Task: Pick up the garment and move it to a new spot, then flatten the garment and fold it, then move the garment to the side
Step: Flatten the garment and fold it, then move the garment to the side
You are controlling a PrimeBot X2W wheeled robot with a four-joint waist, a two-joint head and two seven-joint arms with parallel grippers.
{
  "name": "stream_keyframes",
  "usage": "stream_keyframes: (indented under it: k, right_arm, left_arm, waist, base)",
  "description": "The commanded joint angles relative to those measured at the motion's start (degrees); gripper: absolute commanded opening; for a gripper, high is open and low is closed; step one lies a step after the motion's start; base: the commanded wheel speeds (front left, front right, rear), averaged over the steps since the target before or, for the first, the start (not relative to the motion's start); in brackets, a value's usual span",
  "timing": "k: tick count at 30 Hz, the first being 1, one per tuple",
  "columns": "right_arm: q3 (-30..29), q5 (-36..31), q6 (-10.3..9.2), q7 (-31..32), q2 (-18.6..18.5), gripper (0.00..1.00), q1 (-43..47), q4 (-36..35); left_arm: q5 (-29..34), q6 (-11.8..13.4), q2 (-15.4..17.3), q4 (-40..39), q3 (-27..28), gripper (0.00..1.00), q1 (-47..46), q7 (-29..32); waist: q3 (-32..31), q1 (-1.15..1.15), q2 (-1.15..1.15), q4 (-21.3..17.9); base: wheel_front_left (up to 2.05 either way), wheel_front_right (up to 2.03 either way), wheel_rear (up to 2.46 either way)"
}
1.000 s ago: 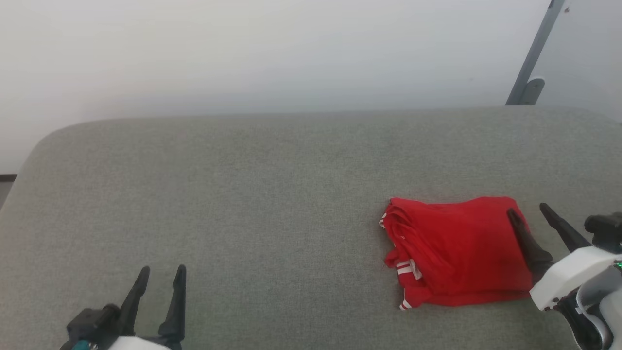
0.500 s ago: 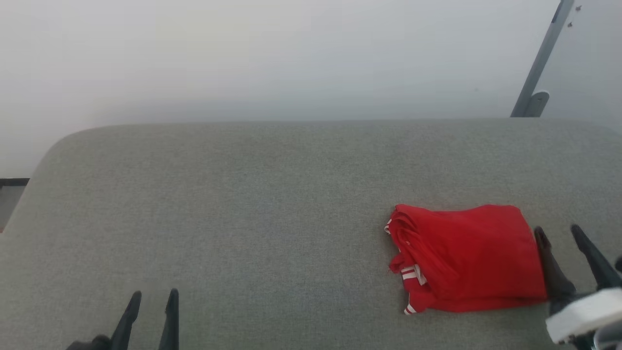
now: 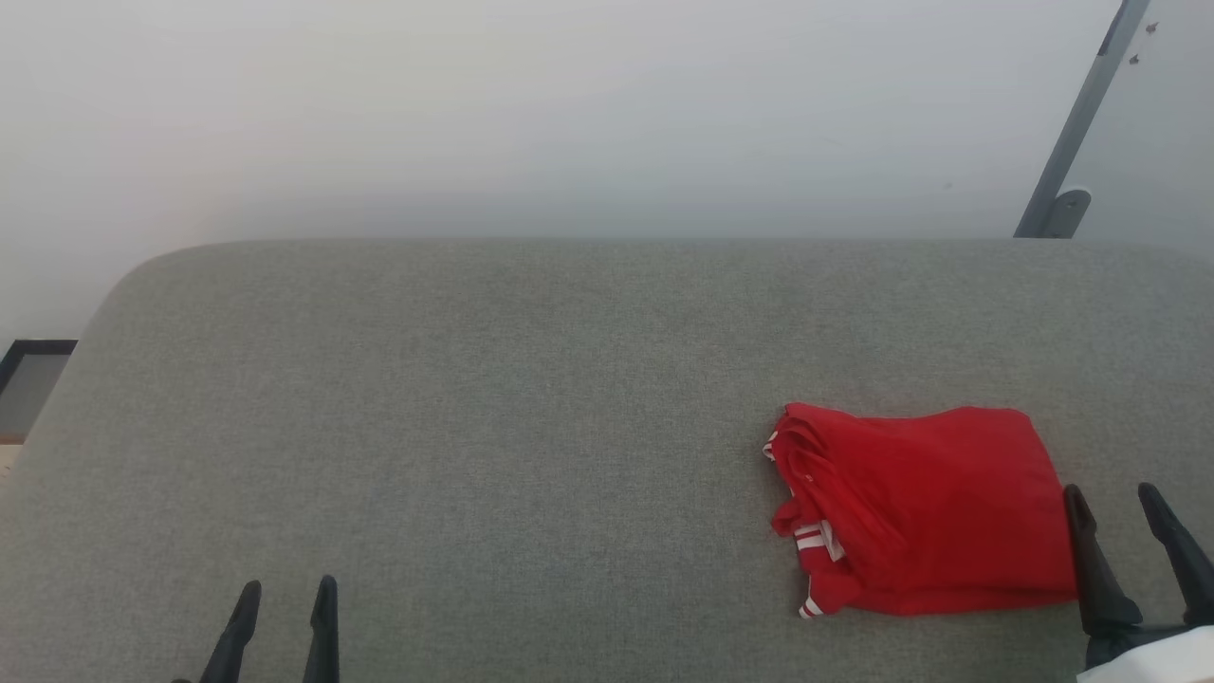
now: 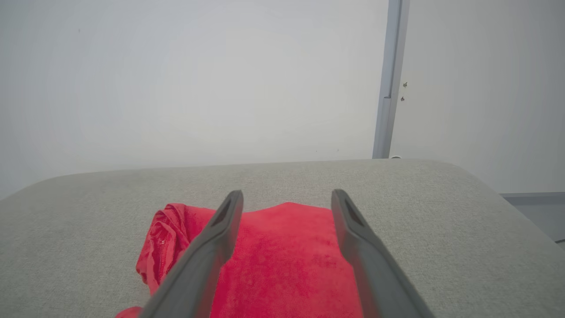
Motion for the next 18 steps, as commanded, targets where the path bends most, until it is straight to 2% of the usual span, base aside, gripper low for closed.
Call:
stream_keyframes:
  k: [1,10,14,18]
  right_arm:
    - [-0.3,-0.4,0.01,0.6,0.4,1.00,0.4,-0.6]
    - [-0.2,-0.7,0.00,3.2,0.0,1.00,-0.9,-0.7]
    - [-0.2,-1.3,0.01,8.4,-1.8,1.00,-3.5,0.4]
    - [0.4,-2.3,0.00,16.7,-5.5,1.00,-7.6,1.6]
  left_arm:
    - [0.1,-0.1,0.1,-0.2,0.2,1.00,-0.4,-0.3]
    - [-0.2,-0.1,-0.2,0.5,-0.5,1.00,-1.8,-0.3]
    - [-0.3,-0.1,-0.1,0.9,-1.3,1.00,-3.6,-0.3]
    - [-0.9,-0.1,0.3,1.3,-2.5,1.00,-5.7,-0.3]
  waist:
    - [0.1,0.00,0.00,0.0]
    - [0.6,0.00,0.00,-0.1]
    - [1.2,0.00,0.00,-0.1]
    - [2.3,0.00,0.00,-0.1]
  base:
    - [0.00,0.00,0.00]
    - [0.00,0.00,0.00]
    - [0.00,0.00,0.00]
    - [0.00,0.00,0.00]
